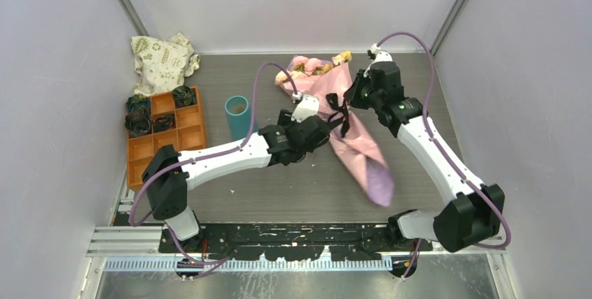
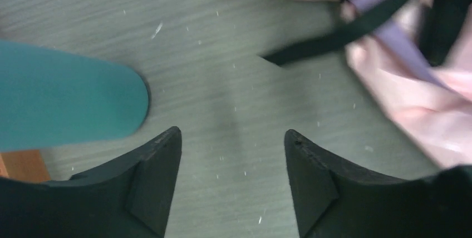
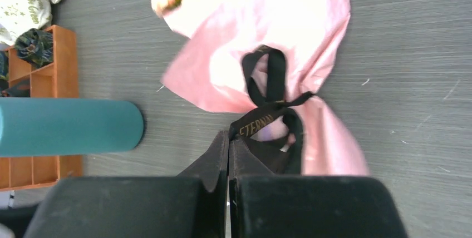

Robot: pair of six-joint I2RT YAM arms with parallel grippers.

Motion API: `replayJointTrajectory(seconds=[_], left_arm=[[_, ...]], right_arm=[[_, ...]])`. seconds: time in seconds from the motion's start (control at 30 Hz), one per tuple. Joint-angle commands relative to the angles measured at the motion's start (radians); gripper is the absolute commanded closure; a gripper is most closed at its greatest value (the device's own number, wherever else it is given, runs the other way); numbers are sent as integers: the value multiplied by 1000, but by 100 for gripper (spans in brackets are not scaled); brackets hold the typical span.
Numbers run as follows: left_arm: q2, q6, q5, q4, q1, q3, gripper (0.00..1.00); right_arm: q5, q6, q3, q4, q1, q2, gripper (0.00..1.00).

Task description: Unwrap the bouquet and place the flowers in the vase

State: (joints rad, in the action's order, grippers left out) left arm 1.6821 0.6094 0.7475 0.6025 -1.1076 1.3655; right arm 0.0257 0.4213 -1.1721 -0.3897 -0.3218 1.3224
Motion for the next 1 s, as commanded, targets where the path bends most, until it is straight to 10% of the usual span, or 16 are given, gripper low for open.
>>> replayJointTrajectory(seconds=[0.0, 0.43, 0.97], left_arm=[[21, -100, -18, -150, 48, 43, 28], [147, -260, -554, -706, 64, -153, 33], [258, -368, -604, -833, 65, -118, 25]], right_arm=[[-53, -18, -48, -86, -3, -67, 99], [-91, -34, -52, -102, -3, -82, 99], [-64, -25, -69, -120, -3, -99, 99]])
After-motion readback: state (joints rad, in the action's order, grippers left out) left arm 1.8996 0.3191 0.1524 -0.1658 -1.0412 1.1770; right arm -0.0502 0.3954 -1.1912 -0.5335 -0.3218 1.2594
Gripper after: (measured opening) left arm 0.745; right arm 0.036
